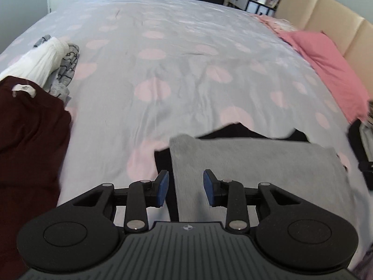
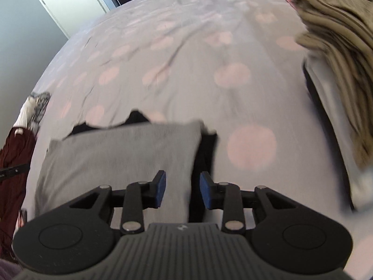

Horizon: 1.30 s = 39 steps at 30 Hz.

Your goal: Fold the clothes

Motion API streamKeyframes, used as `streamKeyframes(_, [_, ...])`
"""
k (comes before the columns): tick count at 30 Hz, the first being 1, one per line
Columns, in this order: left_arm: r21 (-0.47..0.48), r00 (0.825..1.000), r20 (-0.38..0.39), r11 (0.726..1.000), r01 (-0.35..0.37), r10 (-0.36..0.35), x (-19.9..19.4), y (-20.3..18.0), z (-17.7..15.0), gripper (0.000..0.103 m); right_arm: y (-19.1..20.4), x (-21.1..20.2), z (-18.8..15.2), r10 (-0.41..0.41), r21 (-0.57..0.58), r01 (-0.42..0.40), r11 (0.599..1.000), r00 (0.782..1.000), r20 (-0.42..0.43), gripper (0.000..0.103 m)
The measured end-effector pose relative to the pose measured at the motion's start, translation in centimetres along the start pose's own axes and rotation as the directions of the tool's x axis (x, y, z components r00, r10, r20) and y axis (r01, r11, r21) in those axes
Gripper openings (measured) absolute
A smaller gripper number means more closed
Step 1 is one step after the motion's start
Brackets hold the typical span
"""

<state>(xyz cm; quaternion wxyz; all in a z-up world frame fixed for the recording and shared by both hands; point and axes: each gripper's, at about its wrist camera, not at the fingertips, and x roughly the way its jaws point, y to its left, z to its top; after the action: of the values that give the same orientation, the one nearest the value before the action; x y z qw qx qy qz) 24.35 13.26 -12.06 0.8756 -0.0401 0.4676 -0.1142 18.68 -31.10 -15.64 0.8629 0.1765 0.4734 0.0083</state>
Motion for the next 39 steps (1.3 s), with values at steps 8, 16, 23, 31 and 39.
streamKeyframes(8, [-0.053,1.0,-0.005,0.998,0.021,-0.021,4.9,1.1,1.7,0.03,-0.5,5.4,4.8,-0.038,0.012,0.038,0.999,0.999,0.0,0.035])
streamKeyframes(16, [-0.082,0.999,0.022,0.995,0.052,-0.05,6.5,1.3,1.7,0.004,-1.2,8.9,5.1,-0.017,0.122,0.023,0.992,0.998,-0.052,0.007])
streamKeyframes(23, [-0.08,0.994,0.112,0.997,0.018,-0.009,4.3,1.0,2.8,0.003,0.3,6.5,5.5,-0.045,0.067,0.043,0.997,0.999,0.028,0.004])
streamKeyframes(31, [-0.116,0.987,0.153,0.993,-0.025,0.043,4.2,1.1,4.8,0.002,-0.2,5.0,7.1,-0.043,0.117,0.031,0.993,0.994,0.1,0.004])
streamKeyframes(39, [-0.055,0.994,0.088,0.997,-0.062,0.066,6.7,0.4,4.2,0.004,0.1,7.9,7.4,-0.069,0.113,0.063,0.992,0.997,0.045,0.005])
